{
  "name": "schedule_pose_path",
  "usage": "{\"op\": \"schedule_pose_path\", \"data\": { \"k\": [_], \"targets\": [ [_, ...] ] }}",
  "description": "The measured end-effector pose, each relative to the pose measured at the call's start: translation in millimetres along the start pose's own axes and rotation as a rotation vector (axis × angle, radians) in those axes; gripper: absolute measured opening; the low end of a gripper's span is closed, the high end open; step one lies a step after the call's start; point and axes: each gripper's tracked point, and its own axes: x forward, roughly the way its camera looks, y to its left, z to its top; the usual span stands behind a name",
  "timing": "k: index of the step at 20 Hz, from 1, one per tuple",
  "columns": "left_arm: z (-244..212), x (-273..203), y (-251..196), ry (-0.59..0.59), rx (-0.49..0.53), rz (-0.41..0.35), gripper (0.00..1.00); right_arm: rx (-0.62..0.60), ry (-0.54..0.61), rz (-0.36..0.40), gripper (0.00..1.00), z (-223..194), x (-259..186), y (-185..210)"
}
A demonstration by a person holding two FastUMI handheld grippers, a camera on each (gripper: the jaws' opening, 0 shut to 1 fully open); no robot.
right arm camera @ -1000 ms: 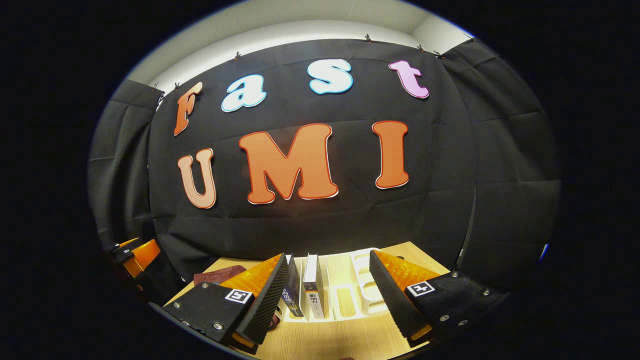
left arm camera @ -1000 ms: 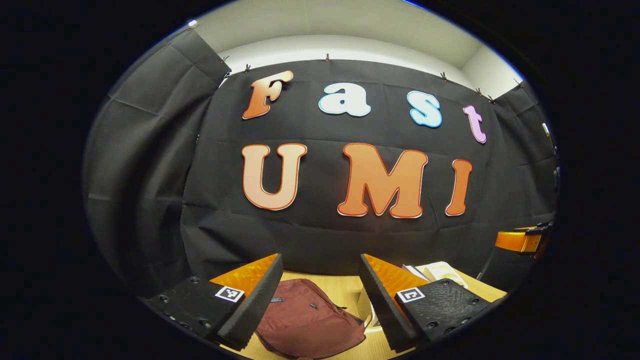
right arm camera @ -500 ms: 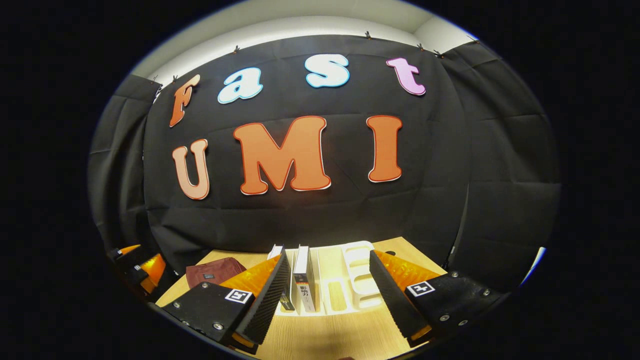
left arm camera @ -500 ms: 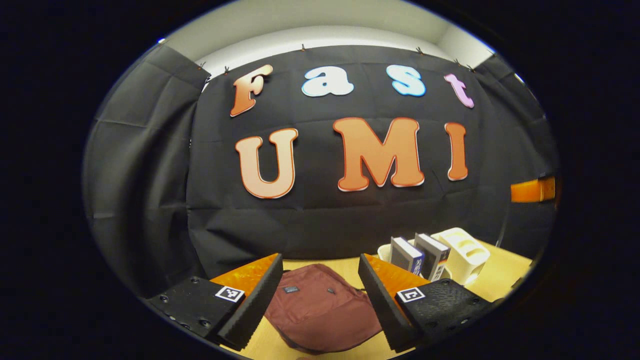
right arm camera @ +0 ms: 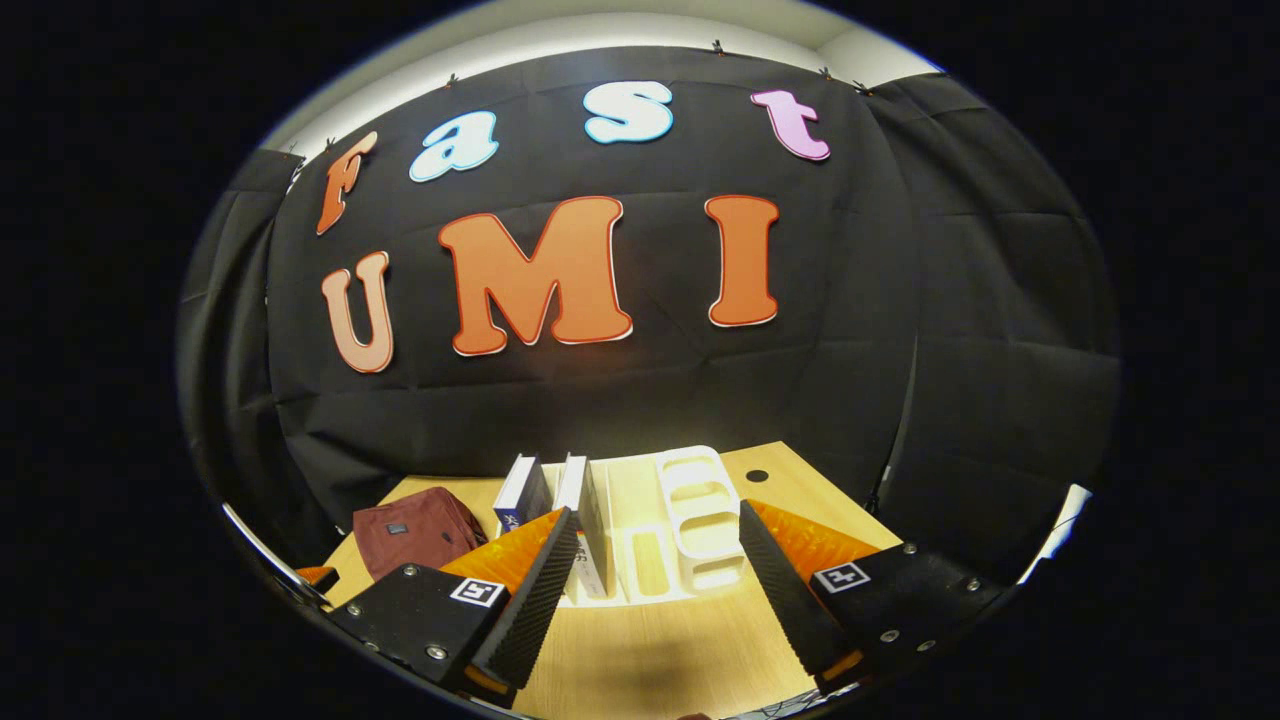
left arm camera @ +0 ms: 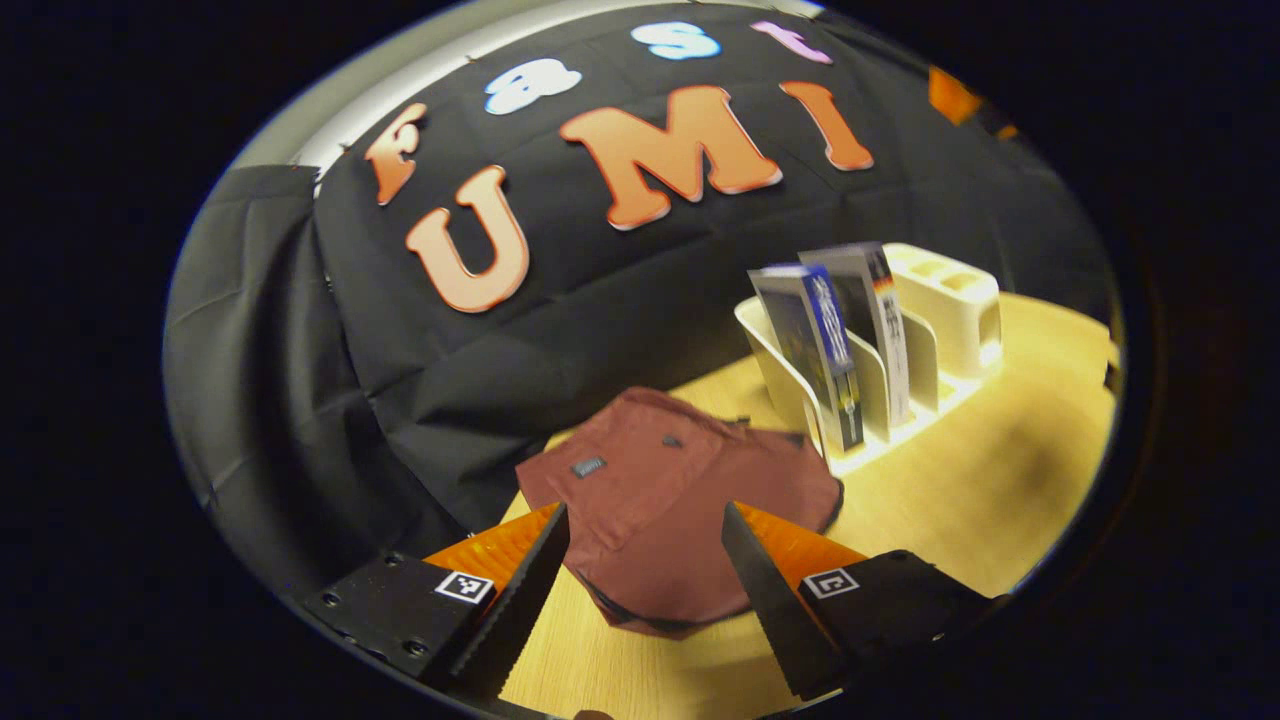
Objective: Open the schoolbag, grab two books from the bookshelf and put them into the schoolbag.
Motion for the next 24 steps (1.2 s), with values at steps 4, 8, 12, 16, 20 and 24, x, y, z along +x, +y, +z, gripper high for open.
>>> {"op": "schedule_pose_path", "data": {
  "k": [4, 8, 12, 16, 20, 24],
  "targets": [
    [-41.4, 6.7, -37.6, 0.075, 0.143, -0.060, 0.98, 0.004, 0.034, -0.038, 0.96, -13.9, -3.9, -15.8],
    [-51.9, 19.0, -69.9, 0.079, 0.244, -0.122, 0.98, 0.015, 0.059, -0.094, 0.96, -25.3, -6.1, -37.5],
    [-48.6, 32.4, -86.0, 0.086, 0.257, -0.149, 0.98, 0.013, 0.080, -0.145, 0.97, -33.3, -11.7, -57.2],
    [-46.0, 57.4, -96.8, 0.103, 0.261, -0.158, 0.98, 0.043, 0.100, -0.180, 0.97, -39.6, -15.1, -70.2],
    [-50.2, 71.0, -99.2, 0.141, 0.250, -0.176, 0.98, 0.040, 0.097, -0.200, 0.97, -39.9, -15.9, -78.3],
    [-48.3, 68.7, -101.5, 0.194, 0.166, -0.209, 0.80, 0.049, 0.101, -0.197, 0.97, -40.6, -7.2, -73.8]
  ]
}}
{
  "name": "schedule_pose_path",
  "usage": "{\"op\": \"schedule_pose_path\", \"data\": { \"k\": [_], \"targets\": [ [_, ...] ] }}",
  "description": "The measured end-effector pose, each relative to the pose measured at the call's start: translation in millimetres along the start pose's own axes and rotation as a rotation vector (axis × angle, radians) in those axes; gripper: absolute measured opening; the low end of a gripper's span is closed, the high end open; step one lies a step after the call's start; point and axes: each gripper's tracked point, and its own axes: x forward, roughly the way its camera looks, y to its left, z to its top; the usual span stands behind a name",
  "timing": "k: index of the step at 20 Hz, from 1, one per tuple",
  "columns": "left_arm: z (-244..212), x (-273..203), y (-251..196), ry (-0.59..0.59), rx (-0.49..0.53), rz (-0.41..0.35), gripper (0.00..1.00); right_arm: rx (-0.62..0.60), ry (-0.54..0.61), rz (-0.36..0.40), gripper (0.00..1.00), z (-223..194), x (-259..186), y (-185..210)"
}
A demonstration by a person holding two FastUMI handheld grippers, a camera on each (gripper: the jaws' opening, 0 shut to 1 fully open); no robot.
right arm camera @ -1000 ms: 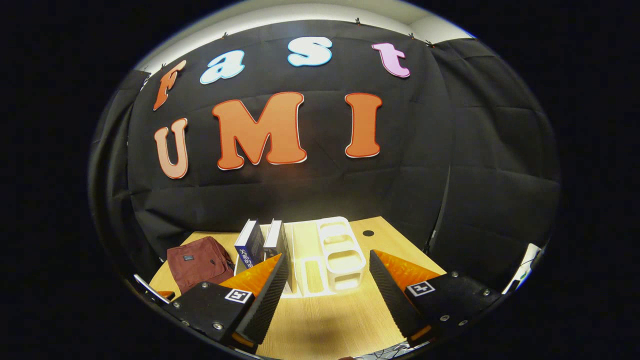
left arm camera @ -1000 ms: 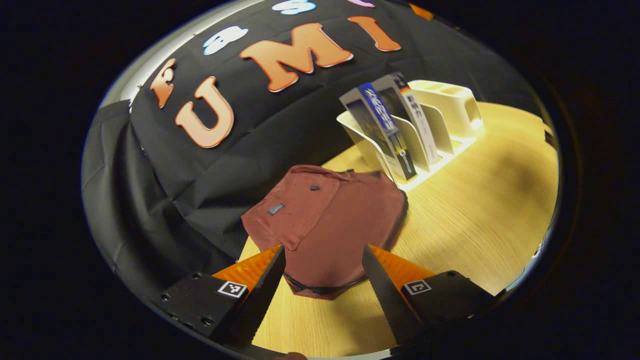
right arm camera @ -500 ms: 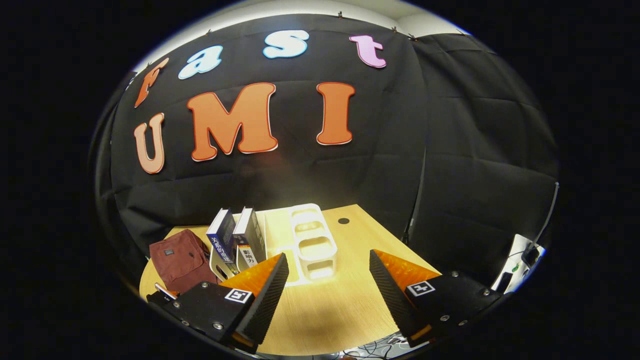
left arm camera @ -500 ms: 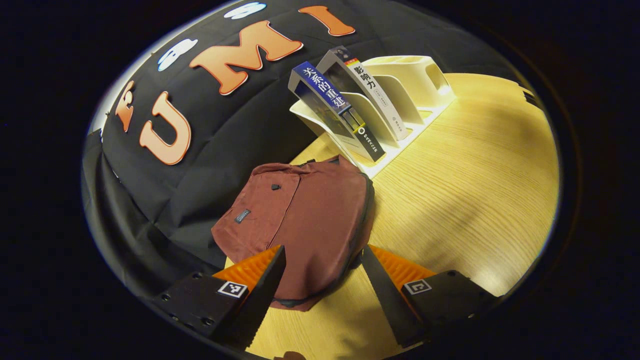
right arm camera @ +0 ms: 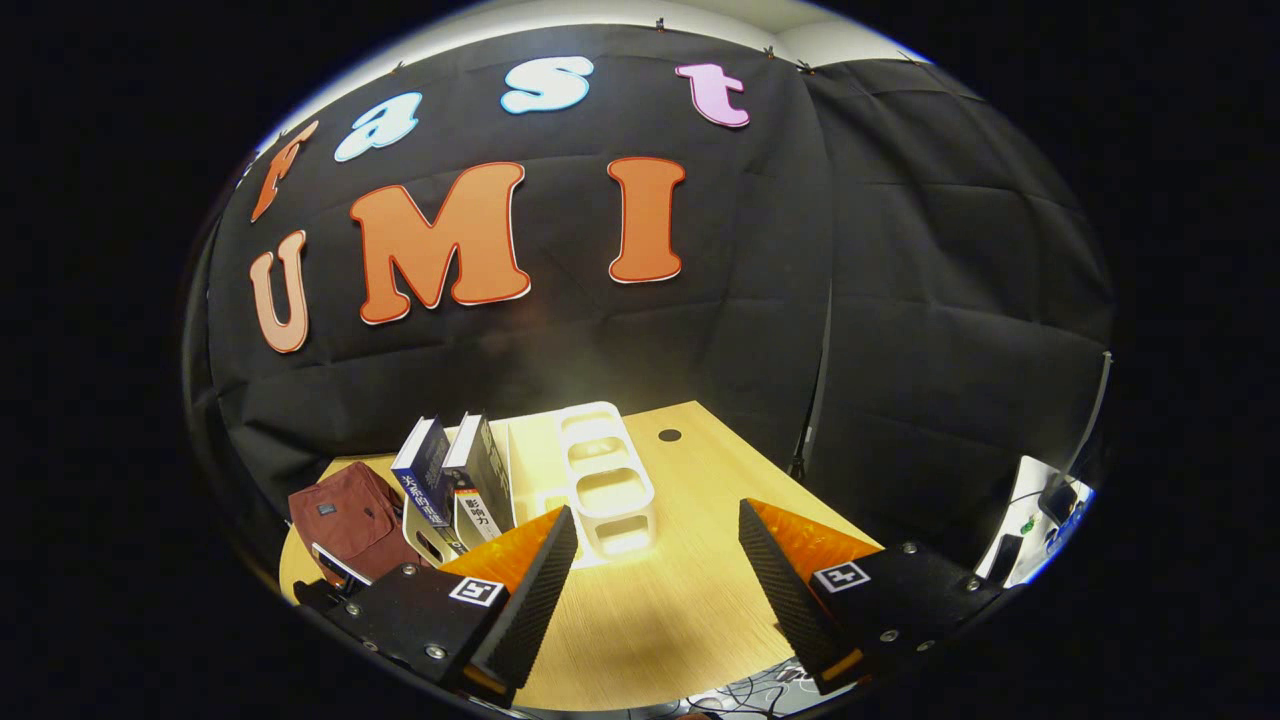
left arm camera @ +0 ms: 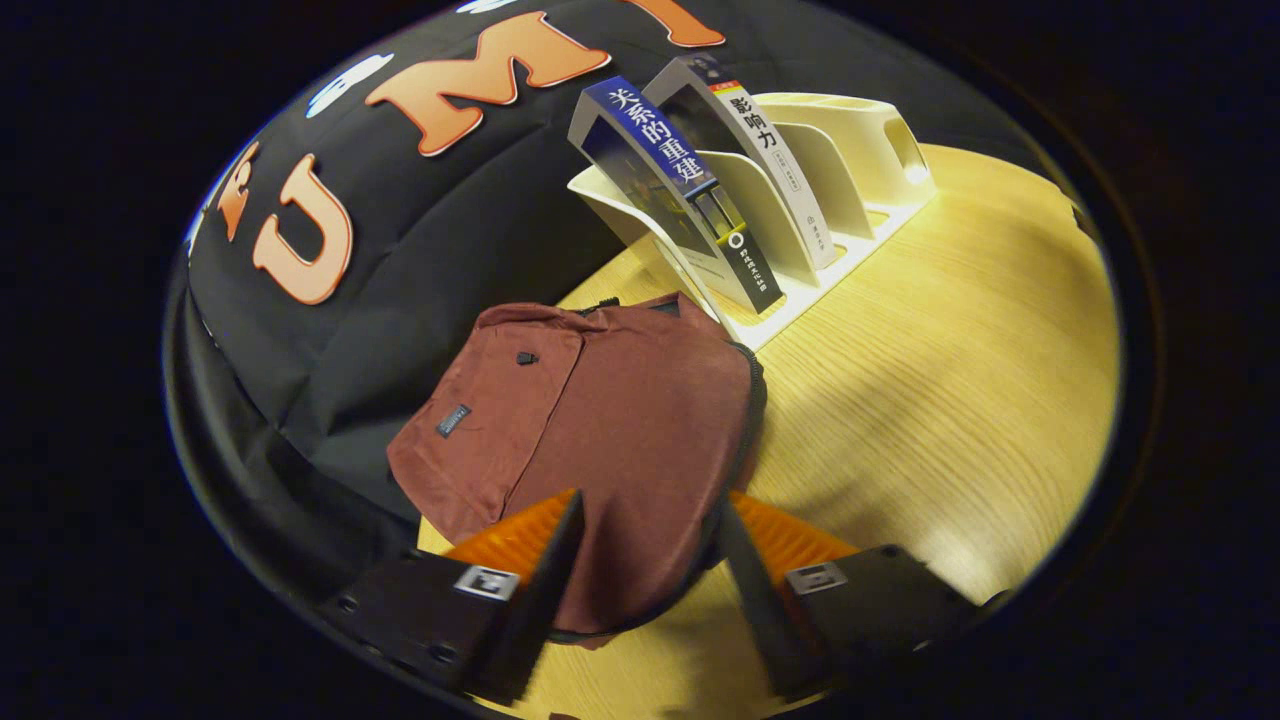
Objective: Open the schoolbag, grab two books from the bookshelf and put them into the schoolbag.
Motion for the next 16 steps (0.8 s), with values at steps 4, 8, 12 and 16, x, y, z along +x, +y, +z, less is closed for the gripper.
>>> {"op": "schedule_pose_path", "data": {
  "k": [4, 8, 12, 16],
  "targets": [
    [10.9, -0.2, 6.2, 0.018, -0.046, -0.006, 0.07, 0.001, 0.001, 0.019, 0.96, 3.6, 9.9, 11.1],
    [13.1, 1.5, 7.5, 0.062, -0.151, -0.077, 0.02, 0.040, -0.001, 0.048, 0.97, 7.1, 18.5, 23.2],
    [24.0, -11.1, 24.4, 0.098, -0.170, -0.155, 0.01, 0.080, 0.048, 0.114, 0.97, 7.8, 22.0, 39.5],
    [45.2, -33.3, 60.9, 0.133, -0.163, -0.181, 0.01, 0.086, 0.054, 0.190, 0.96, 16.8, 29.6, 54.3]
  ]
}}
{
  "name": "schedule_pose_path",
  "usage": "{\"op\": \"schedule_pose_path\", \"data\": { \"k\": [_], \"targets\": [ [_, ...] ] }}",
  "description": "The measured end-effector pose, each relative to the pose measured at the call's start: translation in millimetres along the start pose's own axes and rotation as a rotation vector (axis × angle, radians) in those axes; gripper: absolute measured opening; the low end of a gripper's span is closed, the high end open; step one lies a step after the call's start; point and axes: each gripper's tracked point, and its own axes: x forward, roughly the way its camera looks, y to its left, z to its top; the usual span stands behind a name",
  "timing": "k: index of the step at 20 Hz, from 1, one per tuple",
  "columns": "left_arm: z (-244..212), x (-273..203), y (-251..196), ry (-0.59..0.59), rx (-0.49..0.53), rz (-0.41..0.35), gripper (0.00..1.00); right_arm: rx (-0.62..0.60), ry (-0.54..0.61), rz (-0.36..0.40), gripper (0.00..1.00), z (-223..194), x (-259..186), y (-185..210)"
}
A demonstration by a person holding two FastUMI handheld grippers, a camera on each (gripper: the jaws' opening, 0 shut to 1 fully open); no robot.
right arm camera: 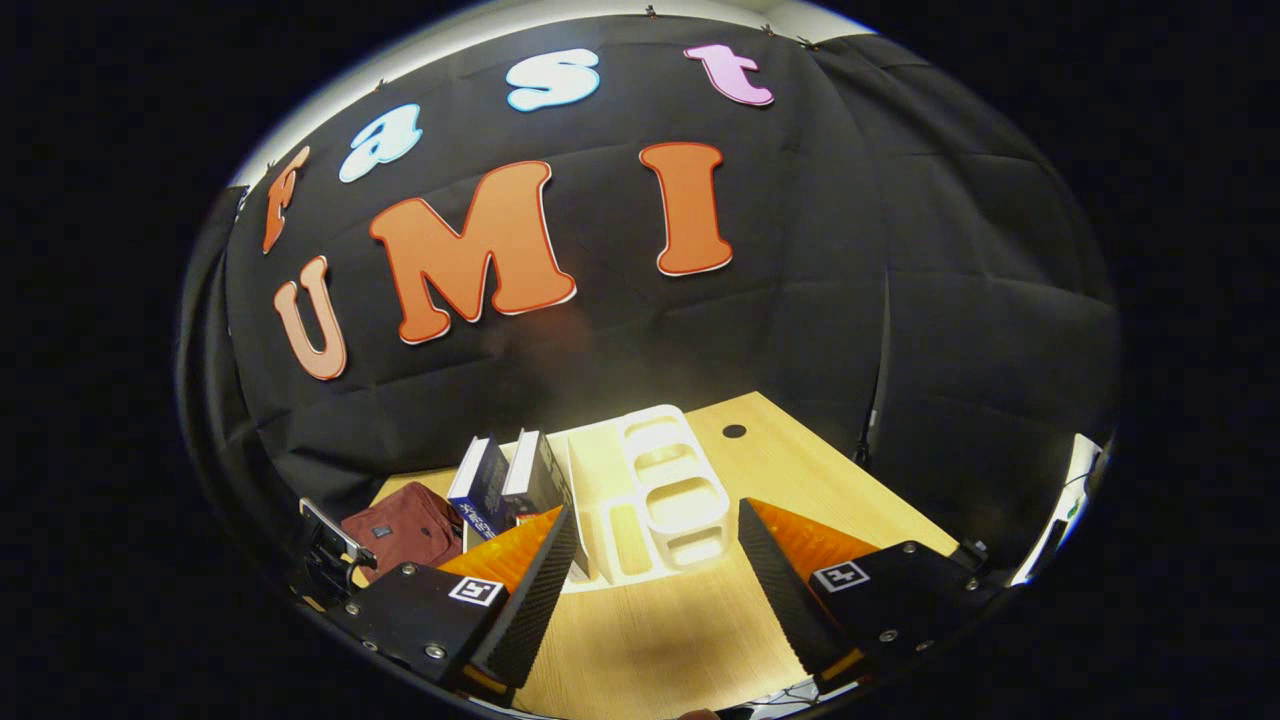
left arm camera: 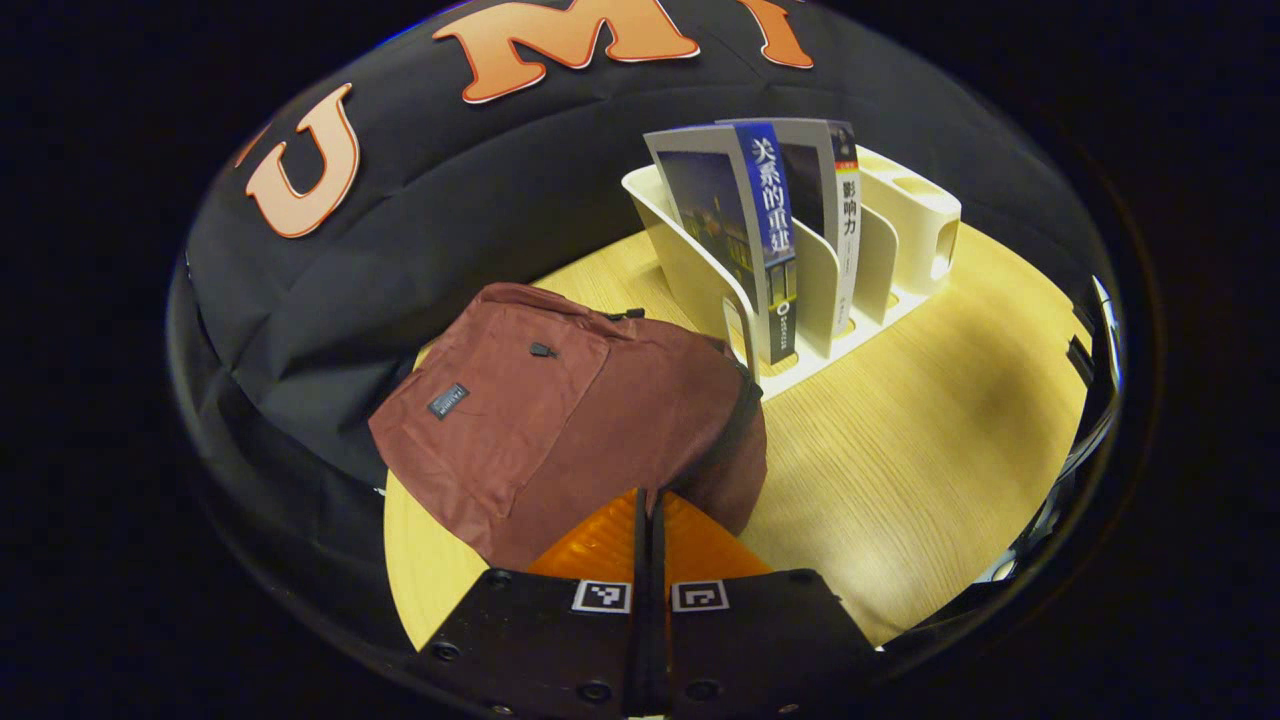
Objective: Open the schoolbag, grab two books from the bookshelf and put them into the schoolbag.
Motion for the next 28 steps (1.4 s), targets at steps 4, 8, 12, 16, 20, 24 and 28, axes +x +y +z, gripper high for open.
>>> {"op": "schedule_pose_path", "data": {
  "k": [4, 8, 12, 16, 20, 24, 28],
  "targets": [
    [41.2, -37.6, 39.9, -0.036, -0.009, 0.086, 0.01, -0.015, 0.058, 0.121, 0.97, 4.8, 10.6, 18.3],
    [73.0, -65.0, 71.3, -0.079, -0.036, 0.158, 0.01, -0.056, 0.075, 0.217, 0.97, 15.4, 21.6, 37.5],
    [88.7, -71.6, 90.3, -0.102, -0.028, 0.183, 0.00, -0.105, 0.096, 0.291, 0.97, 21.0, 19.9, 62.2],
    [107.3, -60.1, 116.9, -0.126, 0.009, 0.132, 0.01, -0.145, 0.090, 0.292, 0.97, 27.8, 16.8, 98.1],
    [129.0, -42.1, 154.8, -0.164, 0.047, 0.068, 0.01, -0.137, 0.146, 0.309, 0.97, 28.8, 18.5, 158.0],
    [135.5, -23.6, 171.5, -0.186, 0.077, -0.027, 0.01, -0.179, 0.176, 0.194, 0.97, 45.2, 34.4, 188.7],
    [139.6, -10.7, 182.8, -0.207, 0.105, -0.110, 0.01, -0.193, 0.281, 0.179, 0.96, 58.8, 49.9, 228.2]
  ]
}}
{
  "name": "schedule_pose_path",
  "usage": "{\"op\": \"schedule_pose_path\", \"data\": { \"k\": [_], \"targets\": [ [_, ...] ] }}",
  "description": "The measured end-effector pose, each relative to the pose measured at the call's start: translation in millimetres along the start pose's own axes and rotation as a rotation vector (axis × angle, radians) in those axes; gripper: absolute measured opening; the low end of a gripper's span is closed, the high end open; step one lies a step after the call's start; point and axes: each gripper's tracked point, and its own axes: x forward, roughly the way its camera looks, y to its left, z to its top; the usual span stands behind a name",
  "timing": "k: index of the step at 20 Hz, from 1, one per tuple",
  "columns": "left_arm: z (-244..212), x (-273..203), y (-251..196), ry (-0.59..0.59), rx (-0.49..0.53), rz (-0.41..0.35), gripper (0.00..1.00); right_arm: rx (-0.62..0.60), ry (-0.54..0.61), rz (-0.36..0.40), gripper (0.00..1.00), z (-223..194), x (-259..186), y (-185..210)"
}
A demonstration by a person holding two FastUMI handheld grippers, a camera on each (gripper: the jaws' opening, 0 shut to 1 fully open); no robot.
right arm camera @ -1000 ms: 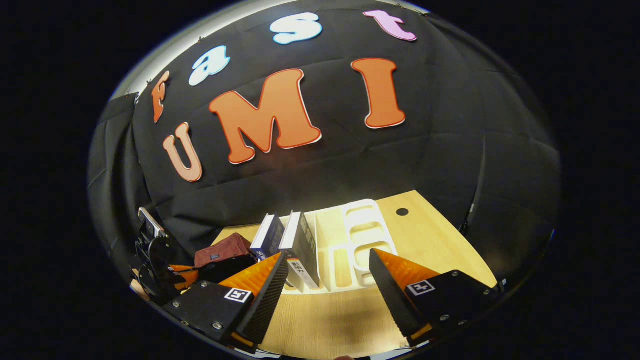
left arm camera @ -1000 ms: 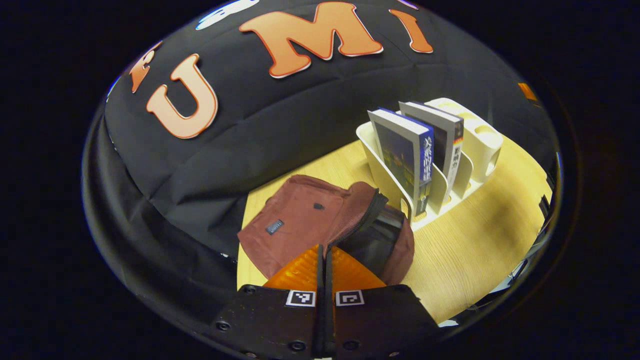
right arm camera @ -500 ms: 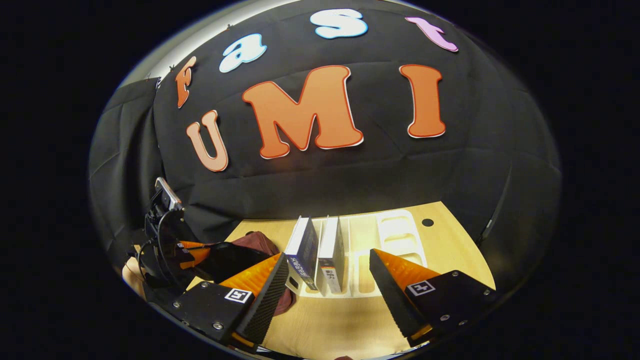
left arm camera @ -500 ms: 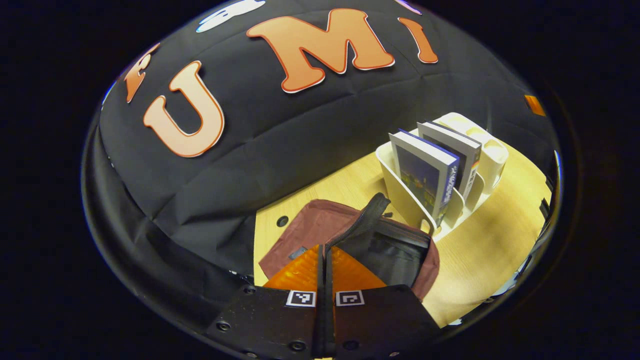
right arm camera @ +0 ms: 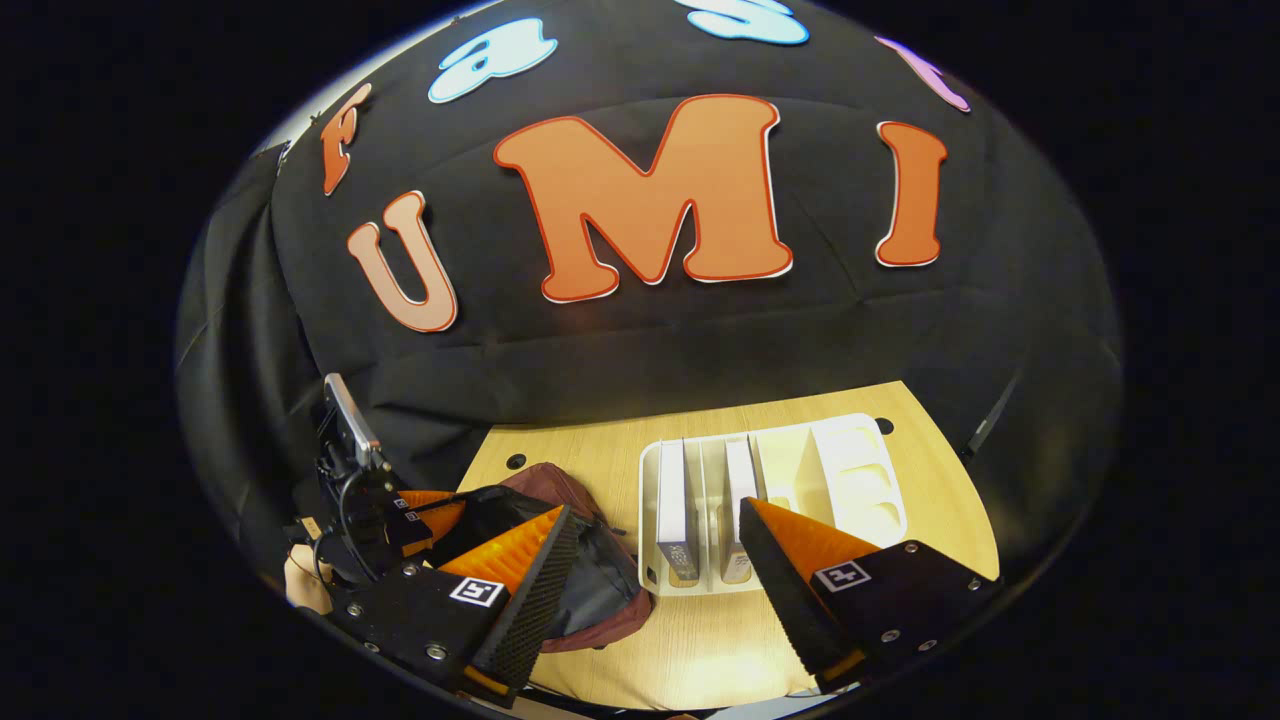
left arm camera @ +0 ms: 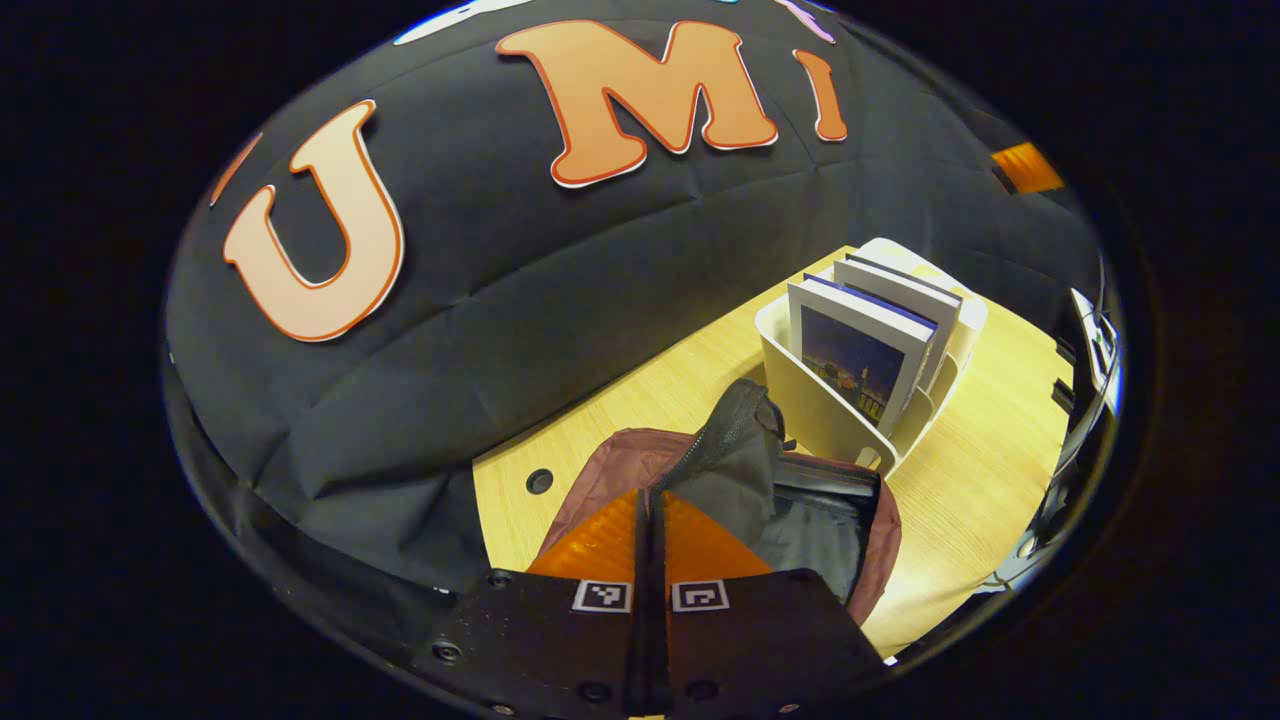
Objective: Open the schoolbag, grab two books from the bookshelf and put them into the schoolbag.
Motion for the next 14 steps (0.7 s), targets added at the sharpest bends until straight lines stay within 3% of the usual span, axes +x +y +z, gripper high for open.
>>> {"op": "schedule_pose_path", "data": {
  "k": [1, 2, 3, 4, 5, 10, 14],
  "targets": [
    [-0.4, 3.1, 2.2, -0.004, -0.006, -0.019, 0.09, -0.020, 0.027, -0.025, 0.97, 6.6, 6.4, 1.6],
    [0.0, 4.0, 4.7, -0.009, -0.017, -0.034, 0.01, -0.040, 0.056, -0.024, 0.97, 12.6, 15.9, 7.9],
    [-2.4, 7.4, 7.2, -0.011, -0.028, -0.046, 0.01, -0.057, 0.092, -0.025, 0.97, 14.6, 27.4, 12.4],
    [-4.5, 8.6, 9.3, -0.010, -0.038, -0.054, 0.09, -0.080, 0.137, -0.030, 0.97, 14.8, 39.7, 16.2],
    [-5.3, 12.7, 11.7, -0.008, -0.048, -0.061, 0.01, -0.098, 0.184, -0.041, 0.97, 12.7, 54.5, 17.6],
    [-17.2, 24.6, 16.5, 0.009, -0.067, -0.078, 0.01, -0.178, 0.479, -0.091, 0.98, -29.7, 130.0, 12.2],
    [-22.4, 29.6, 16.5, 0.022, -0.077, -0.092, 0.01, -0.201, 0.591, -0.125, 0.99, -59.7, 172.1, 8.2]
  ]
}}
